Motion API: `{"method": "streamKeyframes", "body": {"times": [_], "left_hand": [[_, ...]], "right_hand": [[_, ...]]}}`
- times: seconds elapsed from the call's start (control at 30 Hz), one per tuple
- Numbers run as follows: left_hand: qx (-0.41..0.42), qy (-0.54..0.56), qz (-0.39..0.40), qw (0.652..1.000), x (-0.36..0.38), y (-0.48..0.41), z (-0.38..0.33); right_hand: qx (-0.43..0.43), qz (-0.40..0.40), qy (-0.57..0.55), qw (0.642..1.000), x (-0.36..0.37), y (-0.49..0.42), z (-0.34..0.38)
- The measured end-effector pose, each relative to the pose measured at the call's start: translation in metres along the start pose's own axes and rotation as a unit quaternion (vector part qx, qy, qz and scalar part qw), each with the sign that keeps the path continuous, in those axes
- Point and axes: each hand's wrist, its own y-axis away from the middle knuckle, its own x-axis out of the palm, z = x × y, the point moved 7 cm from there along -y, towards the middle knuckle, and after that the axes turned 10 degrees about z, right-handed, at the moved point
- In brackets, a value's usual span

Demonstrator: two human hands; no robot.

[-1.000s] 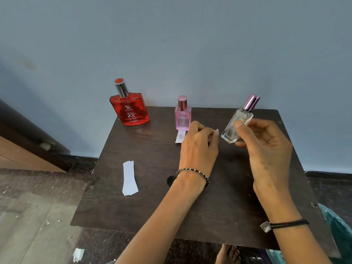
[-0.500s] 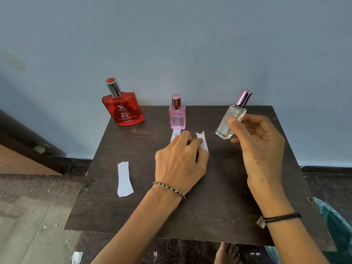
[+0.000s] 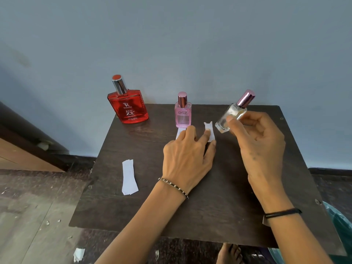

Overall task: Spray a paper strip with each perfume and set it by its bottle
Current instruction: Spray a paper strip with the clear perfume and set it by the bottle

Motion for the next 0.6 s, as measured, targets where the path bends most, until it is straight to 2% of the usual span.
{"method": "streamKeyframes", "body": {"times": [0.3,0.6], "left_hand": [[-0.012,-0.018,0.037,0.999,0.01,-0.005,0.002],[-0.021,-0.017,0.065,0.997,0.013,-0.006,0.004]], "right_hand": [[-0.03,0.04,0.091,0.995,0.033,-0.018,0.006],[-0.044,0.034,0.179,0.982,0.046,-0.023,0.012]]}}
